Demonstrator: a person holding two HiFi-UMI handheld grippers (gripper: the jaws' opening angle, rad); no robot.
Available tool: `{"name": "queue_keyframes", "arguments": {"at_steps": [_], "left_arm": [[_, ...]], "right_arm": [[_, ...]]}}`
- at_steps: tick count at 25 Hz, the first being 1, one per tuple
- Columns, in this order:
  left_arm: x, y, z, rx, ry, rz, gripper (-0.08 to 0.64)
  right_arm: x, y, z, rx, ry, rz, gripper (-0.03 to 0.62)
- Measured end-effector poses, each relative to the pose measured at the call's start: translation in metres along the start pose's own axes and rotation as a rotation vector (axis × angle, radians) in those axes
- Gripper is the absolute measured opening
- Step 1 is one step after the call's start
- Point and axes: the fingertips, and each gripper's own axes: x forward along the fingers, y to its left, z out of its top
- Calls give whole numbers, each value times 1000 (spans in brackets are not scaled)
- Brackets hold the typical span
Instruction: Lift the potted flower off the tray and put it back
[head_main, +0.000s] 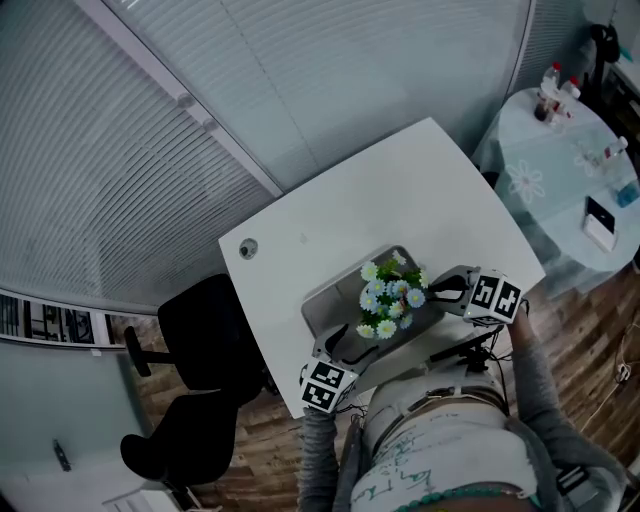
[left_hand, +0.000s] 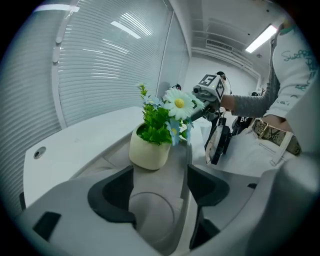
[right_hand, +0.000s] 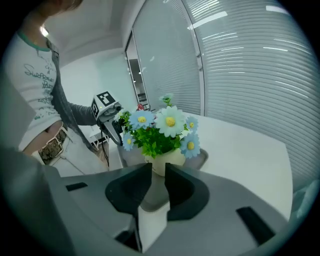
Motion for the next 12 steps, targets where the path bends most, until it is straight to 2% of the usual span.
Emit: {"name": "queue_keyframes", "arguments": {"at_steps": [3, 6, 8, 12], "left_arm": [[-5, -8, 1, -27, -42, -3, 239], [-11, -13, 1, -47, -78, 14, 80], [-15, -16, 2, -63, -103, 26, 32], [-19, -21, 4, -85, -126, 34, 11]], "right_arm": [[-3, 5, 8, -3, -27, -18, 66], [-7, 9, 18, 10, -54, -73, 49], [-10, 9, 24, 35, -64, -111, 43], [-11, 15, 31, 62, -56, -140, 38]]}}
